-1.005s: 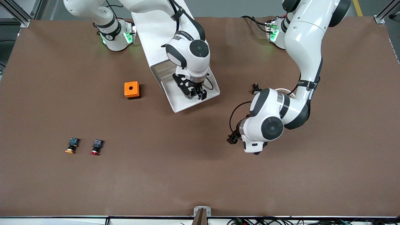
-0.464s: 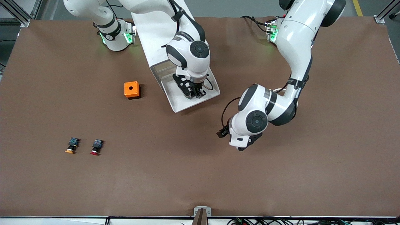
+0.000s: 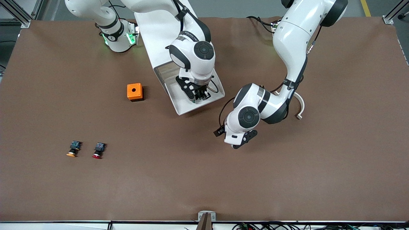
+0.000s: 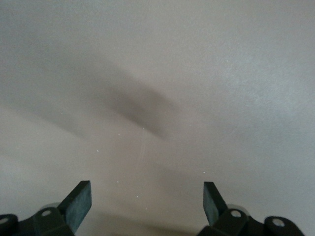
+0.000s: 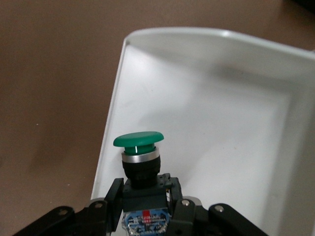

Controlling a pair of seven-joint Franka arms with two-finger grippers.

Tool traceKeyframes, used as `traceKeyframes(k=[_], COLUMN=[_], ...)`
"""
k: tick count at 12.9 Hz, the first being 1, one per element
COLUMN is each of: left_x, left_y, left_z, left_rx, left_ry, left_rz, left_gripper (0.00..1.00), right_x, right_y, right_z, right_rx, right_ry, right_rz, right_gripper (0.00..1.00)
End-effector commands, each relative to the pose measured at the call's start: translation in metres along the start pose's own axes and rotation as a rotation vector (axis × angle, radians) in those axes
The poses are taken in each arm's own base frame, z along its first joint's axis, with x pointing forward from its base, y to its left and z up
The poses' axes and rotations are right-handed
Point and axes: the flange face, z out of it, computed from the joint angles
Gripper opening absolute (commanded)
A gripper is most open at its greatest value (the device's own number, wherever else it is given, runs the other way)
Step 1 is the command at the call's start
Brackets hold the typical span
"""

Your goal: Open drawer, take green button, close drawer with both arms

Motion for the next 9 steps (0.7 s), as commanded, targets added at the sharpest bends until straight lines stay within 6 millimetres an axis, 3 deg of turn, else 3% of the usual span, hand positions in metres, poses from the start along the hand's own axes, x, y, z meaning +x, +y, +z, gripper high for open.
traceKeyframes(k=[1, 3, 5, 7, 9], left_x=[-0.014, -0.029, -0.032, -0.052, -0.071], left_y=[0.006, 0.012, 0.016, 0.022, 0.027], left_z=[0.007, 0.024, 0.038, 0.053, 0.059], left_rx=[-0.015, -0.031, -0.042, -0.029, -0.025], left_ry=[0.041, 0.054, 0.060, 0.055, 0.043], left_rz=[0.046, 0.069, 0.074, 0.104, 0.102], left_gripper=[1.00, 1.00, 1.00, 1.00, 1.00], right_x=[0.077, 0.159, 0.241, 0.306, 0.353], right_y=[0.001, 0.010, 0.016, 0.024, 0.037], right_z=[-0.082, -0.103, -0.097, -0.071, -0.041], right_rx=[-0.029, -0.020, 0.002, 0.057, 0.102], right_ry=[-0.058, -0.063, -0.065, -0.033, -0.003], right_rz=[-0.133, -0.263, -0.372, -0.470, -0.550], right_gripper=[0.00, 0.00, 0.00, 0.00, 0.00])
